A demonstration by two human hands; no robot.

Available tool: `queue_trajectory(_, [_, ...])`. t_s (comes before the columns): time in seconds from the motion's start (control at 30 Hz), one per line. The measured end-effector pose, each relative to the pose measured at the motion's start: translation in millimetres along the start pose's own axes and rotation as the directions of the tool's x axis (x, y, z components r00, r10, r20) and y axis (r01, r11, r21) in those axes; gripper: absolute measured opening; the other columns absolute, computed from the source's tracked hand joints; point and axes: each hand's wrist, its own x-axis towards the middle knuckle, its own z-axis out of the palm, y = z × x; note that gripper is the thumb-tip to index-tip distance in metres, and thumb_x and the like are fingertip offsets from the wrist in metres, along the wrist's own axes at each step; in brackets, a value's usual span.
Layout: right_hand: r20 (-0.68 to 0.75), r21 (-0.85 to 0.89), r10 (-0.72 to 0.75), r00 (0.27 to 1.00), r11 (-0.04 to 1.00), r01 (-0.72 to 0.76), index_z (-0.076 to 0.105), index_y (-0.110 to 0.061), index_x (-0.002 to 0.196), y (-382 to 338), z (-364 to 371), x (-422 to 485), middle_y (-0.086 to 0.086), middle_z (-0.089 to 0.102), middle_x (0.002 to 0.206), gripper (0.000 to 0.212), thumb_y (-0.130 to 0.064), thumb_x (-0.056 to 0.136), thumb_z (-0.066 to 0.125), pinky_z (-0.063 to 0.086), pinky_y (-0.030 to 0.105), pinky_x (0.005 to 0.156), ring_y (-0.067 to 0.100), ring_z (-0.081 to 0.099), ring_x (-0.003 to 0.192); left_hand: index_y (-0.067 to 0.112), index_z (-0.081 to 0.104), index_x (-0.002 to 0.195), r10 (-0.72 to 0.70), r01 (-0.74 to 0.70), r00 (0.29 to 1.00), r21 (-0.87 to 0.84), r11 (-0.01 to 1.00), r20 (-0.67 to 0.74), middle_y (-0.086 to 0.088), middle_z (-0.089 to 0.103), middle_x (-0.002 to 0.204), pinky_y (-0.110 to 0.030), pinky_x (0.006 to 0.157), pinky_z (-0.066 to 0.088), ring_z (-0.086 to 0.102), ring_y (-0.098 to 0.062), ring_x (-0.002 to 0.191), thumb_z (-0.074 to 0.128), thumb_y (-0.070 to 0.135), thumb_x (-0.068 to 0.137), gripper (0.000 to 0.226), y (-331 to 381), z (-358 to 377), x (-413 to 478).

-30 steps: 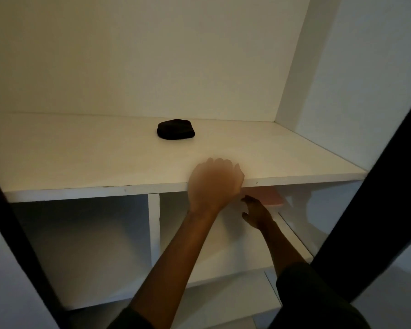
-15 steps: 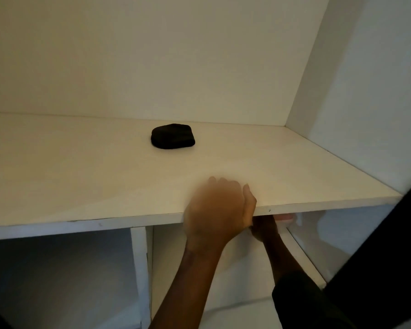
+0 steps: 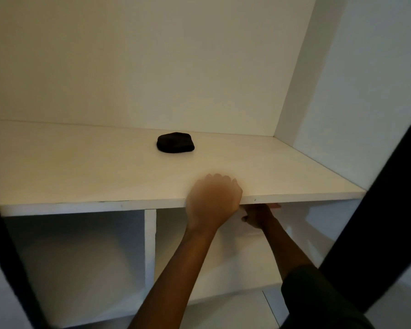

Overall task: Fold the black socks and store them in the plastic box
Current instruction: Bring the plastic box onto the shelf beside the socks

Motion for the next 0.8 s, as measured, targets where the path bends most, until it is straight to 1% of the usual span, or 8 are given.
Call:
queue_trajectory(0.2, [0.066, 0.021, -0.032, 0.997, 0.999, 0.031, 0.030, -0.027, 0.147, -11.5, -29.5, -24.9, 0.005, 0.032, 0.153, 0.065, -0.035, 0.089, 0.059, 0.032, 0.041, 0.114, 0.028, 0.033, 0.139, 0.017, 0.065, 0.054, -0.093, 0.115, 0.983, -0.137, 0.984, 0.159, 0.005, 0.057, 0.046, -0.018, 0.042, 0.032, 0.047, -0.009, 0.038, 0.041, 0.034, 0.083, 0.042, -0.3, -13.9, 1.8])
queue_trajectory(0.3, [0.071, 0.029, -0.043, 0.997, 0.999, 0.041, 0.032, -0.027, 0.146, -17.2, -37.8, -44.2, 0.007, 0.039, 0.149, 0.063, -0.035, 0.090, 0.059, 0.035, 0.040, 0.110, 0.027, 0.041, 0.134, 0.016, 0.062, 0.052, -0.073, 0.103, 0.971, -0.122, 0.987, 0.225, 0.003, 0.056, 0.046, -0.017, 0.043, 0.022, 0.037, -0.009, 0.039, 0.039, 0.039, 0.084, 0.046, -2.5, -22.2, 2.4])
queue_trajectory(0.37, [0.065, 0.022, -0.077, 0.995, 0.997, 0.076, 0.034, -0.027, 0.145, -19.0, -41.6, -55.4, 0.008, 0.044, 0.146, 0.062, -0.036, 0.089, 0.060, 0.038, 0.039, 0.107, 0.027, 0.045, 0.130, 0.017, 0.061, 0.053, -0.020, 0.055, 0.958, -0.114, 0.992, 0.287, 0.002, 0.057, 0.048, -0.018, 0.043, 0.014, 0.037, -0.010, 0.041, 0.035, 0.043, 0.086, 0.049, -8.6, -26.6, 2.4])
queue_trajectory(0.43, [0.067, 0.021, -0.099, 0.993, 0.995, 0.098, 0.037, -0.025, 0.144, -20.8, -50.1, -68.1, 0.007, 0.046, 0.144, 0.062, -0.037, 0.088, 0.061, 0.039, 0.038, 0.105, 0.026, 0.046, 0.129, 0.018, 0.068, 0.062, 0.042, -0.002, 0.945, -0.123, 0.992, 0.324, 0.002, 0.063, 0.054, -0.019, 0.042, 0.023, 0.049, -0.013, 0.043, 0.030, 0.045, 0.088, 0.053, -16.4, -31.8, 1.5])
queue_trajectory(0.5, [0.082, 0.030, -0.117, 0.990, 0.993, 0.115, 0.040, -0.022, 0.143, -23.9, -64.7, -79.8, 0.006, 0.045, 0.145, 0.059, -0.035, 0.088, 0.061, 0.038, 0.038, 0.106, 0.027, 0.044, 0.130, 0.019, 0.074, 0.074, 0.084, -0.037, 0.938, -0.145, 0.989, 0.337, 0.000, 0.068, 0.060, -0.023, 0.047, 0.032, 0.059, -0.017, 0.051, 0.022, 0.045, 0.088, 0.060, -22.0, -36.9, 2.3])
queue_trajectory(0.63, [0.143, 0.023, -0.180, 0.973, 0.984, 0.178, 0.049, -0.014, 0.136, -33.5, -89.4, -100.1, 0.009, 0.051, 0.139, 0.052, -0.025, 0.087, 0.063, 0.039, 0.039, 0.106, 0.029, 0.047, 0.127, 0.014, 0.073, 0.083, 0.138, -0.090, 0.907, -0.139, 0.986, 0.398, -0.006, 0.070, 0.071, -0.026, 0.055, 0.030, 0.061, -0.022, 0.064, 0.019, 0.044, 0.090, 0.062, -23.9, -43.4, 8.4])
queue_trajectory(0.73, [0.207, 0.010, -0.215, 0.954, 0.976, 0.218, 0.050, -0.010, 0.134, -38.6, -98.1, -123.0, 0.010, 0.054, 0.136, 0.047, -0.019, 0.089, 0.061, 0.038, 0.035, 0.103, 0.029, 0.048, 0.125, 0.014, 0.073, 0.087, 0.173, -0.122, 0.885, -0.143, 0.982, 0.432, -0.006, 0.072, 0.077, -0.029, 0.061, 0.040, 0.063, -0.022, 0.069, 0.013, 0.047, 0.088, 0.069, -25.7, -45.6, 8.2])
queue_trajectory(0.8, [0.216, 0.030, -0.245, 0.945, 0.969, 0.245, 0.049, -0.009, 0.135, -37.2, -104.8, -138.8, 0.010, 0.052, 0.137, 0.048, -0.017, 0.090, 0.060, 0.037, 0.035, 0.103, 0.029, 0.046, 0.125, 0.014, 0.072, 0.087, 0.197, -0.150, 0.878, -0.139, 0.979, 0.436, -0.006, 0.072, 0.077, -0.029, 0.062, 0.042, 0.064, -0.022, 0.070, 0.008, 0.050, 0.086, 0.074, -27.0, -45.7, 7.8])
